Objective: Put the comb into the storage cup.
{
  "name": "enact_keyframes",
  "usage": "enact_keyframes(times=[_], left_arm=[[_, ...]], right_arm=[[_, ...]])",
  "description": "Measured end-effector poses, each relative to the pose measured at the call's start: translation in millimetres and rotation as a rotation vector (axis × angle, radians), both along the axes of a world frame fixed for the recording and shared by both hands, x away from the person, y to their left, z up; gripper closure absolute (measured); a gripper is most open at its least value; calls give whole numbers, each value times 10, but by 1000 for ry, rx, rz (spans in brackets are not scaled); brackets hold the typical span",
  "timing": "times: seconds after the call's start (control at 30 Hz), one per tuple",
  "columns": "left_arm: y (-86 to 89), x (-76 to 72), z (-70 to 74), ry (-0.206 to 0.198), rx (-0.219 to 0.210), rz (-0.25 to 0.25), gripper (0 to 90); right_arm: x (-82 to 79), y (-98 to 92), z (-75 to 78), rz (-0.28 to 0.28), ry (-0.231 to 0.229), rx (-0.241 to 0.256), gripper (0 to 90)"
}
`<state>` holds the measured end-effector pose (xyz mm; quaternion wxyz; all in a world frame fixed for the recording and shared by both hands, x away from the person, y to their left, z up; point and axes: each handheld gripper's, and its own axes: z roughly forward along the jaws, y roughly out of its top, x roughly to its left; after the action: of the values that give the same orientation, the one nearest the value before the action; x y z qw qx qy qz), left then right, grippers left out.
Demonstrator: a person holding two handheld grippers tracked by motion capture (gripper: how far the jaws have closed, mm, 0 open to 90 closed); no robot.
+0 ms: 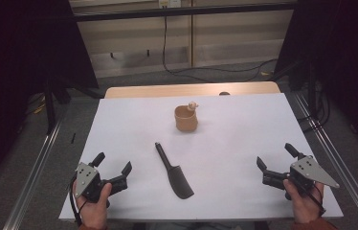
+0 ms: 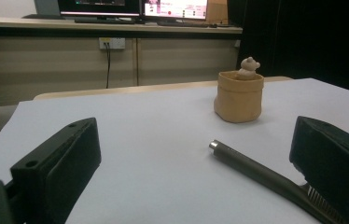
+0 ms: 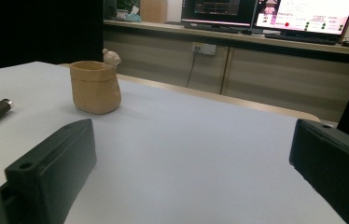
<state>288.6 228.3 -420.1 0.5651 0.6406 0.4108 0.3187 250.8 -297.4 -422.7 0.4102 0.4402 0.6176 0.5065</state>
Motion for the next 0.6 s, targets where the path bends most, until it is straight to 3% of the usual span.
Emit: enact_keyframes(times=[0.3,0.47,0.6], left_arm=[[-3,18,5,1,-8,-10,19],[-28,61,-17,17,21,29,8],[-40,87,-28,28,23,16,11]], right_arm=[[6,-5,-5,4,2,3,0],[22,-6,-21,12,16,8,0],[34,-6,-26,15,20,12,0]])
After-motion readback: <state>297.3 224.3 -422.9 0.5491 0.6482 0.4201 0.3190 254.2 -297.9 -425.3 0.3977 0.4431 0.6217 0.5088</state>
